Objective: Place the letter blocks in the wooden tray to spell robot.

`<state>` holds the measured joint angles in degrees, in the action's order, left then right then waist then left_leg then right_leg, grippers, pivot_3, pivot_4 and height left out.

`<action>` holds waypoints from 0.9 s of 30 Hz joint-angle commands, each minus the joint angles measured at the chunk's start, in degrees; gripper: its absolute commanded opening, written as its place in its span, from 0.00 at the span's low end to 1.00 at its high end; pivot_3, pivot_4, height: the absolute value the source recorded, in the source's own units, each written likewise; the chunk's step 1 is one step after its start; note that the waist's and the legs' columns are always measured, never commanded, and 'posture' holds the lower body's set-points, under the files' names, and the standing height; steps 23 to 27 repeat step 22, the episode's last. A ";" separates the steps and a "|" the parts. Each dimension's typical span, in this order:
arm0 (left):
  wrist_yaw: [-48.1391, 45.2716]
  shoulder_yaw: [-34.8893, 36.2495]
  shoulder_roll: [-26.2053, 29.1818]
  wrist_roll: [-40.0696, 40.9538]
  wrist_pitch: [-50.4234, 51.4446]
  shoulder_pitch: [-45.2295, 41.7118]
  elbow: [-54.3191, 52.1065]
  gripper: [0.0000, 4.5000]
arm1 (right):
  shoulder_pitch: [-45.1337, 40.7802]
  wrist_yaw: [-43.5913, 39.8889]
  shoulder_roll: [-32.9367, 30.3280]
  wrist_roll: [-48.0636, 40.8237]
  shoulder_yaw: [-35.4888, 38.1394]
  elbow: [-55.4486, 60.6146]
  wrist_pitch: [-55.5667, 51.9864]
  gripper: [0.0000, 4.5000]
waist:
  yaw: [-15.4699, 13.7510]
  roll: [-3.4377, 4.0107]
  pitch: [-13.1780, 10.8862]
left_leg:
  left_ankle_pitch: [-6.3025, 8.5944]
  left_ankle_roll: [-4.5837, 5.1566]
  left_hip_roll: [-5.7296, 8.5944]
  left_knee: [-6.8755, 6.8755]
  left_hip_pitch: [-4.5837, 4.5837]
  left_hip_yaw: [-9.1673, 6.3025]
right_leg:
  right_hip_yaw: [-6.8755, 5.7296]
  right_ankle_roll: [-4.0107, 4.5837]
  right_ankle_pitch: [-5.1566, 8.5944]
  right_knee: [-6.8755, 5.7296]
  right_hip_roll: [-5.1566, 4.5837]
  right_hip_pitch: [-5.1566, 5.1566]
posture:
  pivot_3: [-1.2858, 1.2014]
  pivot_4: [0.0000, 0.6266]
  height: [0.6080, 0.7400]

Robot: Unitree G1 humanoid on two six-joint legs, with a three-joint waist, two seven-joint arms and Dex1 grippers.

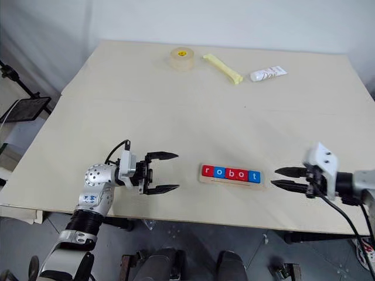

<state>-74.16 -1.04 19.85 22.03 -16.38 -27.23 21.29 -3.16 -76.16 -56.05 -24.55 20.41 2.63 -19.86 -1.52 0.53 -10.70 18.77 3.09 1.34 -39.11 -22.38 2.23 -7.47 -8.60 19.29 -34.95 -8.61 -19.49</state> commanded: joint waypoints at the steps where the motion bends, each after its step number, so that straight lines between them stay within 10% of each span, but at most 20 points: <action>1: -0.23 1.80 0.89 2.64 1.56 -1.68 -1.76 1.00 | 1.36 -3.92 0.42 -3.15 5.28 -2.73 6.57 0.65 | 0.24 0.00 0.00 | 0.00 0.00 -0.03 0.00 0.02 0.05 | 0.01 0.00 0.00 0.01 0.01 0.00 | 0.52 0.24 1.00; 6: -1.35 3.36 3.61 5.31 6.17 -2.59 -3.66 1.00 | 2.90 -9.47 -0.40 -5.28 7.44 -7.11 10.94 1.00 | 0.20 0.00 0.00 | -0.01 -0.02 -0.05 0.00 0.06 0.10 | 0.04 0.00 0.00 0.00 0.02 0.00 | 0.52 0.24 1.00; 27: -4.45 7.17 8.05 11.19 15.22 -3.84 -8.21 1.00 | 2.51 -16.34 -5.47 -11.72 7.53 -20.05 16.51 1.00 | 0.08 -0.05 -0.03 | 0.00 -0.01 -0.03 0.00 0.04 0.01 | 0.02 0.00 0.00 0.05 0.01 0.05 | 0.52 0.24 1.00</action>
